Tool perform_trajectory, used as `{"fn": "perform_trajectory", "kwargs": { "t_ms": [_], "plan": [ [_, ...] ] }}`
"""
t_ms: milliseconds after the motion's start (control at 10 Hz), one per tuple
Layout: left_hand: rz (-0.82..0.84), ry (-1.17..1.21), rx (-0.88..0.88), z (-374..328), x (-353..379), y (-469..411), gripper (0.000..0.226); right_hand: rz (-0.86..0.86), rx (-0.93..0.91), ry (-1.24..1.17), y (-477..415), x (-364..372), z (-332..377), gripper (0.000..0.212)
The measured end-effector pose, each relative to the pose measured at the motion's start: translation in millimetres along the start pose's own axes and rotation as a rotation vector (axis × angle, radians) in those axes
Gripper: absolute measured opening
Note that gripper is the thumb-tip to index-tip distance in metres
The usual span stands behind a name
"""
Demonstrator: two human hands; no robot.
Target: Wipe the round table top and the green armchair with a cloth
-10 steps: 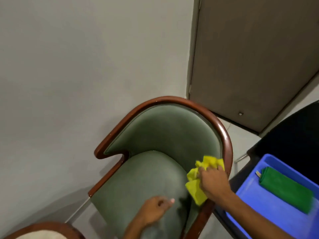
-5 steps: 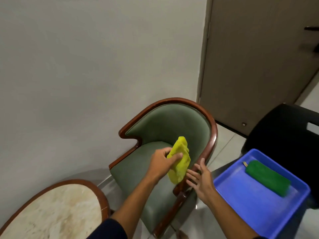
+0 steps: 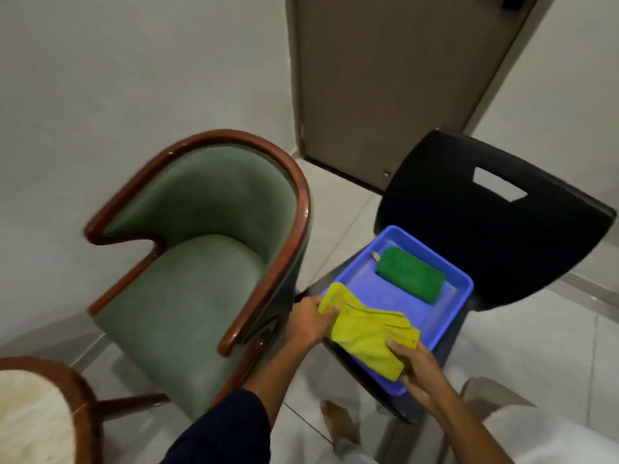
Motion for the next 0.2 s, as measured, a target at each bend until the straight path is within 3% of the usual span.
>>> {"fn": "perform_trajectory", "kwargs": {
  "t_ms": [100,200],
  "plan": [
    [0.089,-0.098,0.003,-16.1,57.2,-34.8,0.031,-0.073,-0.066,0.277,-32.3,-46.6,7.0,0.041],
    [0.071,-0.257,0.095,-19.6,76.8,-52.2,0.053,-0.106,-0.046,0.386,-54.6,-70.3,8.4,0.05]
  ]
}}
Point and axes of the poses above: each hand's wrist, its own y-axis away from the middle knuckle, its own x-axis out of the palm, z = x × y, the point moved 4 cm from there along -y, towards the middle knuckle, and after that the axes turned 15 degrees about -y, right-handed, at the moved point
